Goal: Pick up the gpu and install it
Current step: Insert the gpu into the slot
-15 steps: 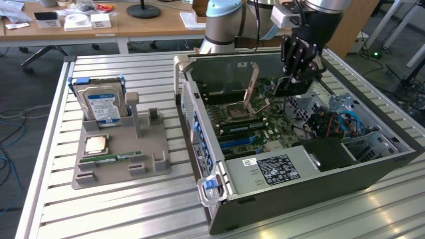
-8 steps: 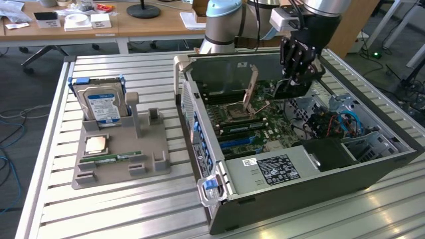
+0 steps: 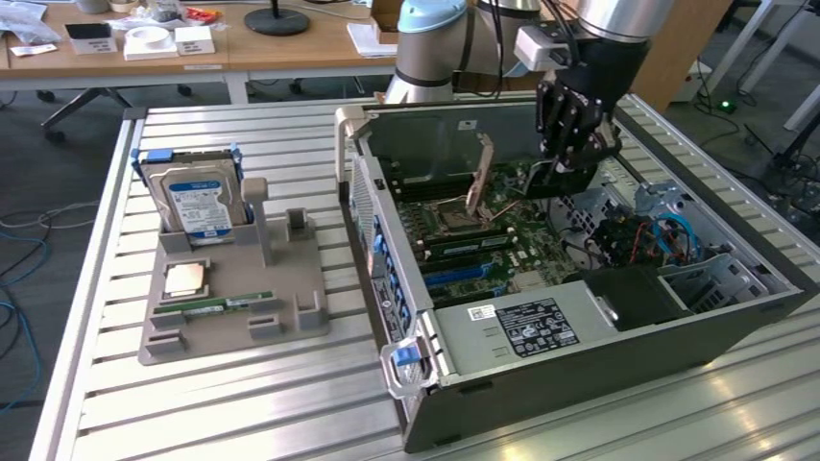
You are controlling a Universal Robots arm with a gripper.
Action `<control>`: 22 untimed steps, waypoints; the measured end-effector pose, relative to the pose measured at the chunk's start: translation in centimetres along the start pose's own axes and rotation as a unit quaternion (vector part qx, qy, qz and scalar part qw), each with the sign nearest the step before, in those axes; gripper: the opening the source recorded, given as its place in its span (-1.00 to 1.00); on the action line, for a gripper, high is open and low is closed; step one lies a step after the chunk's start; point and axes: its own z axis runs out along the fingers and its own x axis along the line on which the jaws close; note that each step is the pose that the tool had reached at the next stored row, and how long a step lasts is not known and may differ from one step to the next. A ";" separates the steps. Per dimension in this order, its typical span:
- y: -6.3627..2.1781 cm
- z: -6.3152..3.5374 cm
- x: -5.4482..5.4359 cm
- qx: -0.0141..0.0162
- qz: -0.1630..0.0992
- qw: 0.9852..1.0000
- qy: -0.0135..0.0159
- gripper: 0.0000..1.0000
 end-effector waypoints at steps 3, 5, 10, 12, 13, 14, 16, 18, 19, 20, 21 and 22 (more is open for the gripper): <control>0.24 0.32 0.0 0.000 0.000 1.000 0.002 -0.47; 0.46 0.51 0.0 0.000 0.000 1.000 0.002 -0.47; 0.83 1.21 0.0 0.000 0.000 1.000 0.003 -0.47; 0.97 1.48 0.0 0.000 0.000 1.000 0.003 -0.47; 1.04 1.60 0.0 0.000 0.000 1.000 0.003 -0.47; 1.07 1.66 0.0 0.000 0.000 1.000 0.003 -0.47; 1.07 1.68 0.0 0.000 0.000 1.000 0.004 -0.47; 1.12 1.80 0.0 0.000 0.000 1.000 0.004 -0.47; 1.17 1.91 0.0 0.000 0.000 1.000 0.004 -0.47; 1.25 2.02 0.0 0.000 0.000 1.000 0.004 -0.47; 1.35 2.11 0.0 0.000 0.000 1.000 0.004 -0.47; 1.46 2.19 0.0 0.000 0.000 1.000 0.004 -0.47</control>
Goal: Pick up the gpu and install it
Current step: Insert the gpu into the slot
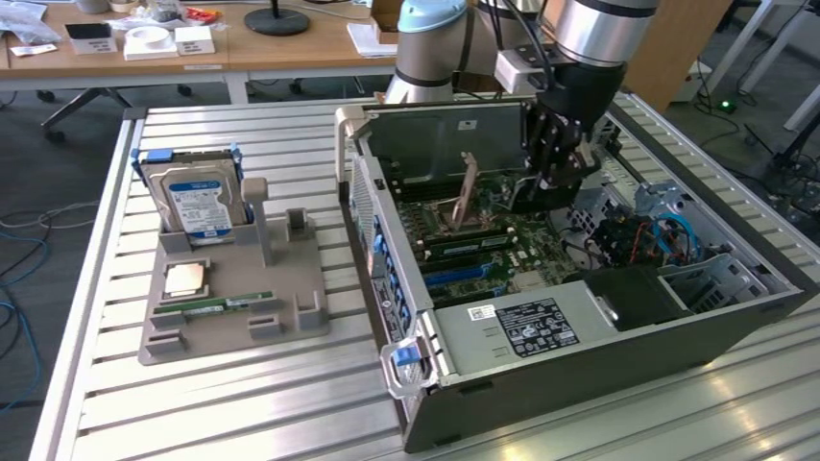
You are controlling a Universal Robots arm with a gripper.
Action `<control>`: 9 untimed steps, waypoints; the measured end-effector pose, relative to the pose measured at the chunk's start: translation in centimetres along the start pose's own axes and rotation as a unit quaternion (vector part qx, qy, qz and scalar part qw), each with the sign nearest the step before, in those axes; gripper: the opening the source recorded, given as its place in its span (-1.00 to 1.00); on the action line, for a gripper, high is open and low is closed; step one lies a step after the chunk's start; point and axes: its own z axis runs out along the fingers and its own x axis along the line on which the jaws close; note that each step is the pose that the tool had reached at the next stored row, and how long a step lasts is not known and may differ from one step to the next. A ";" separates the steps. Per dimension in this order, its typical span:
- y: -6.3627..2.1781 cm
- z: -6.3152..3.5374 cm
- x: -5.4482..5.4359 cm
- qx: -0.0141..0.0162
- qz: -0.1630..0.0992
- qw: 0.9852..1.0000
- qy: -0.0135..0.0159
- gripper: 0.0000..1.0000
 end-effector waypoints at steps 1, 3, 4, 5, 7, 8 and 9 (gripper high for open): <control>0.12 0.08 0.0 0.000 0.000 1.000 0.000 -0.47; 0.23 0.16 0.0 0.000 0.000 1.000 0.000 -0.47; 0.23 0.16 0.0 0.000 0.000 1.000 0.000 -0.47; 0.23 0.16 0.0 0.000 0.000 1.000 0.000 -0.47; 0.24 0.17 0.0 0.000 0.000 1.000 0.000 -0.47; 0.24 0.17 0.0 0.000 0.000 1.000 0.000 -0.47; 0.24 0.17 0.0 0.000 0.000 1.000 0.000 -0.47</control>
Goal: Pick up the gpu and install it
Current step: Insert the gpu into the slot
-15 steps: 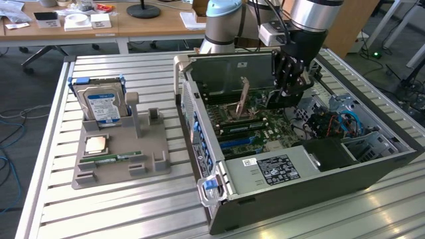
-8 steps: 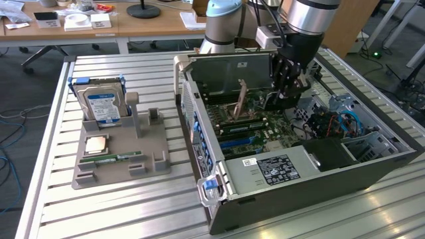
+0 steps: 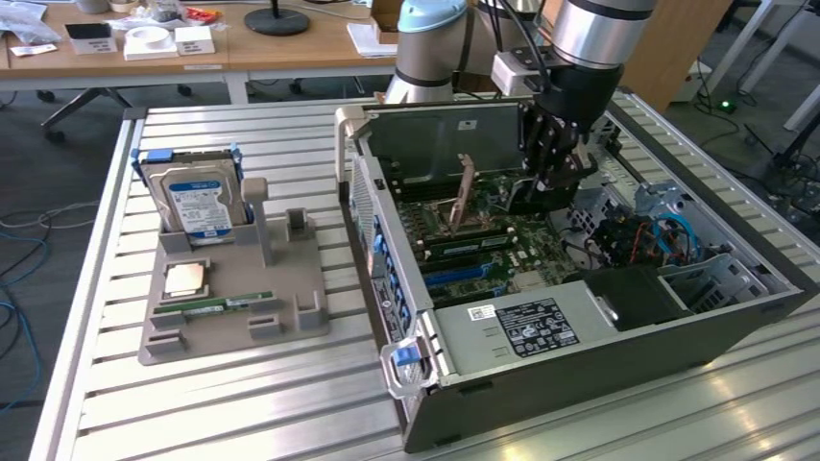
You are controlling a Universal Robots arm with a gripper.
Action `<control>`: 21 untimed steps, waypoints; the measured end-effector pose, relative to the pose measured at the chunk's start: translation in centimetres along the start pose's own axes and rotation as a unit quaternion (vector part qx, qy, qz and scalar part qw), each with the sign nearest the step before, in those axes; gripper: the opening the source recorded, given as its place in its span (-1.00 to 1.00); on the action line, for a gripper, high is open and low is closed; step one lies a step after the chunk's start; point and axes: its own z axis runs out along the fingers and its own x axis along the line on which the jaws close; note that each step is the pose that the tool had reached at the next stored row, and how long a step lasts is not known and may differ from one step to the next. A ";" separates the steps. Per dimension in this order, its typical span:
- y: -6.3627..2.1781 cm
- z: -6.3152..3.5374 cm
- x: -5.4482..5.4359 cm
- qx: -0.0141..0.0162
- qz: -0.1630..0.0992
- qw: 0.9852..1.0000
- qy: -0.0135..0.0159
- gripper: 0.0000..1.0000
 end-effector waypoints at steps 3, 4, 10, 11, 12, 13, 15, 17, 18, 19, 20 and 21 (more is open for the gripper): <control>0.00 0.00 0.0 0.000 0.000 1.000 0.000 -0.47; 0.00 0.00 0.0 0.000 0.000 1.000 0.000 -0.47; 0.08 0.37 0.0 0.000 0.000 1.000 0.000 -0.47; 0.11 0.47 0.0 0.000 0.000 1.000 0.000 -0.47; 0.14 0.58 0.0 0.000 0.000 1.000 0.000 -0.47; 0.17 0.69 0.0 0.000 0.000 1.000 0.000 -0.47; 0.18 0.73 0.0 0.000 0.000 1.000 0.000 -0.47; 0.18 0.74 0.0 0.000 0.000 1.000 0.000 -0.47; 0.18 0.76 0.0 0.000 0.000 1.000 0.000 -0.47; 0.18 0.76 0.0 0.000 0.000 1.000 0.000 -0.47; 0.18 0.77 0.0 0.000 0.000 1.000 0.000 -0.47; 0.18 0.77 0.0 0.000 0.000 1.000 0.000 -0.47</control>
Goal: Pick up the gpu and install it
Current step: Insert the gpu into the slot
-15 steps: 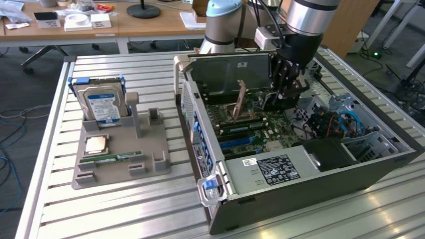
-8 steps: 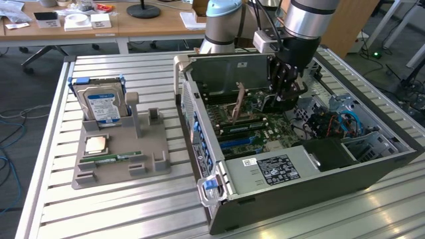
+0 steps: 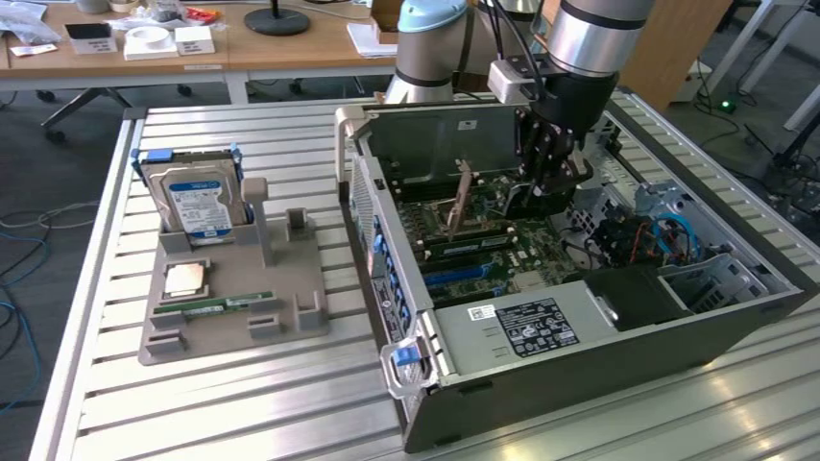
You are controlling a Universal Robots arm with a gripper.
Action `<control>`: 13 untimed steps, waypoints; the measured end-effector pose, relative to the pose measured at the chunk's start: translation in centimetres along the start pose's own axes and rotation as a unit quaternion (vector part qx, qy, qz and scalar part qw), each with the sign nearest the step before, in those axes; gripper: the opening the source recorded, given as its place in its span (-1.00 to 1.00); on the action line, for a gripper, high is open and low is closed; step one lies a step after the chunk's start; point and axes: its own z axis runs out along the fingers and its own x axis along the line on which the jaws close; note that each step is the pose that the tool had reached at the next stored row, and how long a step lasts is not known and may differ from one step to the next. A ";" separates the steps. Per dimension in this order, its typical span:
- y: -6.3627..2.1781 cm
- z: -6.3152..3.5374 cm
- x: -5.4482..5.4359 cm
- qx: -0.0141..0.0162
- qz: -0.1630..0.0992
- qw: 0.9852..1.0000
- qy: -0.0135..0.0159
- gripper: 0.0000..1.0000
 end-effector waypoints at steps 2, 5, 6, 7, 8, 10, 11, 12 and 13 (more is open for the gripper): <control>0.00 0.00 0.0 0.000 0.000 1.000 0.000 -0.47; 0.00 0.06 0.0 0.000 0.000 1.000 0.000 -0.47; 0.00 0.11 0.0 0.000 0.000 1.000 0.000 -0.47; 0.00 0.16 0.0 0.000 0.000 1.000 0.000 -0.47; 0.00 0.24 0.0 0.000 0.000 1.000 0.000 -0.47; 0.00 0.42 0.0 0.000 0.000 1.000 0.000 -0.47; 0.00 0.49 0.0 0.000 0.000 1.000 0.000 -0.47; 0.00 0.55 0.0 0.000 0.000 1.000 0.000 -0.47; 0.00 0.62 0.0 0.000 0.000 1.000 0.000 -0.47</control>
